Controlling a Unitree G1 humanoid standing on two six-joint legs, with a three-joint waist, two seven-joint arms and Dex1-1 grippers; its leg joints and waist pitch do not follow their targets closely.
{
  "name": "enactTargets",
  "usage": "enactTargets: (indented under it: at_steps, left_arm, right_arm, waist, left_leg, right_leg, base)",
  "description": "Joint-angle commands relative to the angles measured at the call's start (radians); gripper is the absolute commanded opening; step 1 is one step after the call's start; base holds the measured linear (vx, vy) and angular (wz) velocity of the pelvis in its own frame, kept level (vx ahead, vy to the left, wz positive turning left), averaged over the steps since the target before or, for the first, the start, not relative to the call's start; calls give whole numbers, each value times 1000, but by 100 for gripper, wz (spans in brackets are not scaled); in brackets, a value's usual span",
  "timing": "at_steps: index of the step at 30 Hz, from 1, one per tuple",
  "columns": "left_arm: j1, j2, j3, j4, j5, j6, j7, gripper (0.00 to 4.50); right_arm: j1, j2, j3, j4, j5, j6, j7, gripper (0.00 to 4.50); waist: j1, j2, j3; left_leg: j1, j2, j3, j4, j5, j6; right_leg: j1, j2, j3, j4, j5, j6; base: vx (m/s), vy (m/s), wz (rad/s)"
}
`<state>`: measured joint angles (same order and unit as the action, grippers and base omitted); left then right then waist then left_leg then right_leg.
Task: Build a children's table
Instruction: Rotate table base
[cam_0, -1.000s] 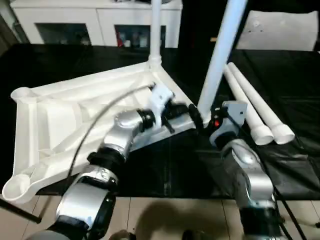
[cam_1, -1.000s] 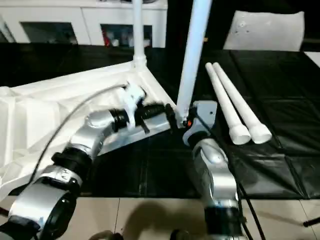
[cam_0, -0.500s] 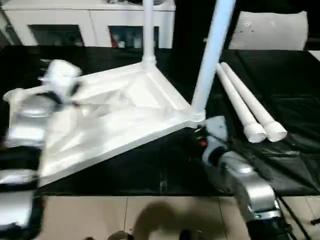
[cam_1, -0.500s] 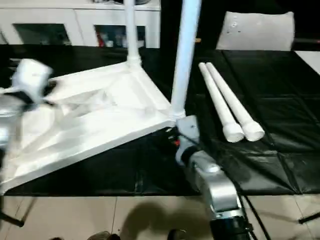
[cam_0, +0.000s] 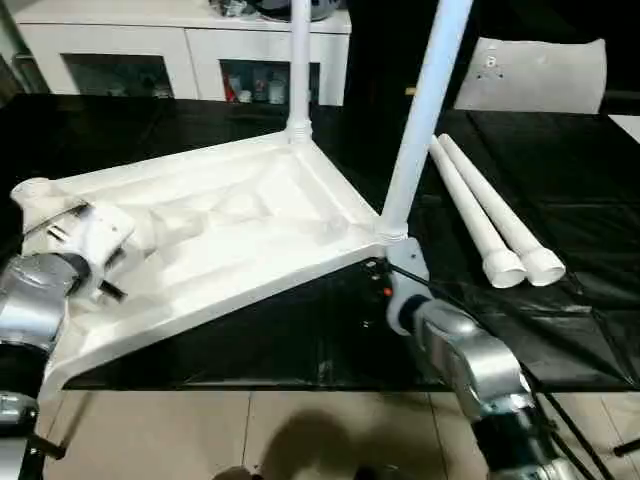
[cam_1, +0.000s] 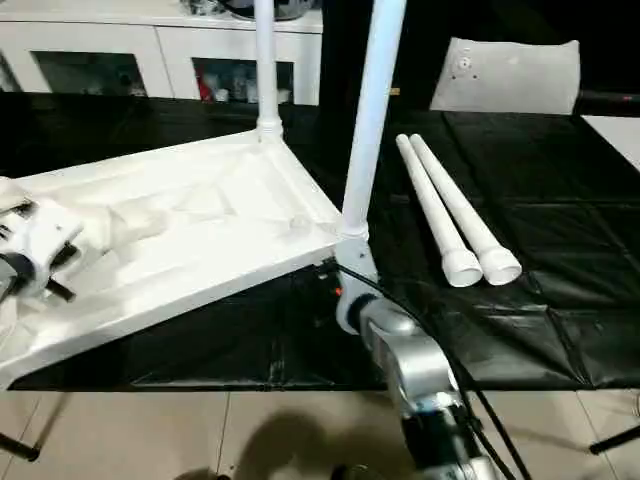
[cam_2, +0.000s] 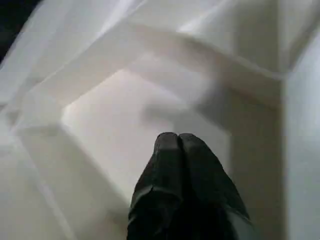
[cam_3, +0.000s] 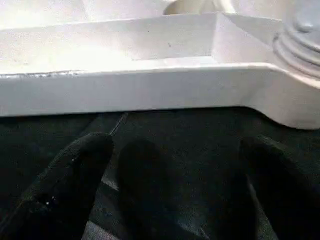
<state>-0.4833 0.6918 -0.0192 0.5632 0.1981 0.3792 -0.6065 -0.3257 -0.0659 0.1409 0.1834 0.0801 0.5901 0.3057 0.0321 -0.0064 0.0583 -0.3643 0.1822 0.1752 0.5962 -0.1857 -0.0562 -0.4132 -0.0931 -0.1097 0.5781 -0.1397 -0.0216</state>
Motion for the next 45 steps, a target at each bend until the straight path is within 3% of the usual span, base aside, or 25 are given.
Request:
enactTargets:
  at_steps: [1, 3, 5, 6, 9, 12, 15, 16, 19, 21, 23, 24, 26, 27, 28, 29, 32, 38, 40, 41, 42, 43, 45]
  left_arm:
    - [24, 1, -38, -44, -28, 27, -85, 8]
    - [46, -1, -60, -104, -71, 63, -169, 8]
    - [70, -16, -87, -229, -175, 126, -303, 8]
    - [79, -16, -100, -264, -203, 127, -352, 8]
    - [115, -17, -154, -416, -336, 153, -546, 8]
    - [103, -53, -171, -472, -399, 181, -589, 8]
    - [69, -114, -168, -468, -403, 179, -574, 8]
    - [19, -179, -149, -395, -370, 131, -505, 8]
    - [-87, -269, -133, -212, -287, -15, -336, 8]
    - [-97, -275, -133, -195, -281, -29, -317, 8]
    - [-147, -292, -139, -107, -244, -87, -228, 8]
    - [-162, -293, -145, -80, -227, -114, -200, 8]
    - [-196, -294, -159, -13, -185, -168, -138, 8]
    - [-220, -294, -165, 34, -159, -200, -90, 8]
    - [-241, -296, -167, 78, -139, -229, -51, 8]
    - [-253, -299, -165, 103, -129, -250, -26, 8]
    - [-271, -324, -124, 152, -145, -326, 6, 8]
    - [-213, -361, -48, 56, -284, -337, -106, 8]
    - [-178, -359, -39, -5, -326, -318, -143, 8]
    - [-132, -352, -43, -87, -371, -284, -189, 8]
    - [-96, -343, -54, -155, -396, -253, -218, 8]
    - [-74, -338, -61, -195, -412, -237, -238, 35]
    - [-29, -331, -73, -280, -445, -185, -270, 44]
  right_arm:
    - [-28, 7, -7, 39, -5, -15, -7, 450]
    - [-54, 15, -13, 80, -8, -29, -7, 450]
    - [-93, 20, -17, 140, -12, -53, -9, 450]
    - [-105, 21, -19, 159, -12, -59, -10, 450]
    - [-150, 24, -26, 215, -10, -85, -15, 450]
    - [-166, 22, -31, 231, -9, -98, -15, 450]
    - [-181, 18, -36, 254, -16, -119, -16, 450]
    - [-184, 11, -40, 261, -23, -130, -20, 450]
    - [-184, -2, -57, 264, -32, -148, -32, 450]
    - [-184, -3, -60, 265, -34, -150, -33, 450]
    - [-183, -11, -69, 256, -43, -164, -43, 450]
    - [-183, -13, -72, 252, -45, -166, -47, 450]
    - [-182, -23, -79, 237, -52, -172, -48, 450]
    - [-181, -32, -86, 219, -55, -175, -54, 450]
    - [-181, -39, -92, 204, -56, -178, -59, 450]
    - [-180, -45, -98, 192, -54, -178, -61, 450]
    - [-168, -66, -131, 122, -45, -163, -80, 450]
    - [-135, -95, -154, 8, -50, -113, -96, 450]
    - [-125, -107, -155, -27, -59, -74, -105, 450]
    - [-125, -123, -160, -50, -71, -4, -120, 450]
    - [-133, -138, -162, -53, -79, 39, -122, 450]
    - [-138, -148, -163, -57, -83, 68, -122, 450]
    - [-158, -158, -185, -44, -61, 88, -112, 450]
  waist:
    - [-2, 17, -66]
    - [-2, 17, -68]
    - [1, 16, -70]
    - [2, 15, -68]
    - [2, 12, -67]
    - [-3, 7, -66]
    - [-7, 4, -66]
    - [-9, 2, -66]
    - [-5, 1, -68]
    - [-6, -2, -70]
    - [-7, 1, -70]
    - [-6, -2, -72]
    - [-8, -3, -72]
    - [-8, 2, -76]
    - [-9, 1, -77]
    - [-8, 0, -82]
    - [-2, 3, -83]
    - [14, 1, -79]
    - [14, 1, -77]
    - [11, 0, -73]
    - [11, -3, -73]
    - [6, 0, -68]
    - [3, 1, -69]
  left_leg:
    - [16, 47, -25, -87, -321, -46]
    - [14, 47, -21, -87, -292, -42]
    - [14, 49, -18, -85, -245, -44]
    - [17, 49, -13, -84, -250, -42]
    - [15, 46, -15, -85, -258, -43]
    - [13, 43, -11, -84, -250, -40]
    - [9, 40, -9, -78, -241, -31]
    - [7, 38, -8, -78, -235, -24]
    - [11, 34, -9, -74, -244, -14]
    - [8, 32, -11, -73, -249, -15]
    - [14, 31, -11, -70, -261, -10]
    - [8, 34, -15, -71, -245, -9]
    - [6, 34, -15, -71, -243, -7]
    - [3, 36, -16, -70, -217, -7]
    - [5, 33, -13, -68, -201, -2]
    - [3, 35, -13, -68, -170, 1]
    - [6, 37, -10, -65, -137, 16]
    - [9, 43, -7, -67, -156, 21]
    - [11, 43, -7, -69, -180, 13]
    - [12, 40, -5, -70, -206, 9]
    - [11, 45, -9, -74, -213, -2]
    - [14, 46, -8, -74, -237, -9]
    - [16, 39, -7, -71, -263, -13]
  right_leg:
    - [43, -67, 65, -63, -345, -152]
    - [46, -63, 65, -57, -298, -172]
    - [48, -67, 67, -45, -242, -207]
    - [44, -63, 67, -48, -241, -209]
    - [50, -65, 68, -49, -291, -196]
    - [51, -62, 69, -52, -301, -187]
    - [55, -62, 69, -56, -320, -175]
    - [56, -58, 68, -61, -332, -166]
    - [54, -54, 63, -70, -379, -131]
    - [58, -55, 60, -75, -419, -101]
    - [51, -52, 56, -85, -459, -86]
    - [57, -57, 57, -78, -441, -97]
    - [57, -53, 54, -78, -442, -90]
    - [60, -52, 57, -70, -393, -98]
    - [56, -45, 58, -69, -345, -101]
    - [62, -45, 59, -57, -277, -116]
    - [61, -48, 61, -49, -198, -159]
    - [63, -56, 62, -49, -219, -195]
    - [62, -55, 61, -53, -259, -189]
    - [58, -52, 60, -61, -304, -174]
    - [63, -56, 61, -57, -329, -169]
    - [54, -52, 61, -63, -366, -159]
    - [53, -52, 59, -71, -420, -132]
  base:
    - [0, 0, 0]
    - [0, 0, 0]
    - [0, 0, 0]
    - [0, 0, 0]
    - [0, 0, 0]
    - [0, 0, 0]
    - [0, 0, 0]
    - [0, 0, 0]
    - [0, 0, 0]
    - [0, 0, 0]
    - [0, 0, 0]
    - [0, 0, 0]
    - [0, 0, 0]
    - [0, 0, 0]
    - [0, 0, 0]
    - [0, 0, 0]
    - [0, 0, 0]
    - [0, 0, 0]
    - [0, 0, 0]
    - [0, 0, 0]
    - [0, 0, 0]
    - [0, 0, 0]
    - [0, 0, 0]
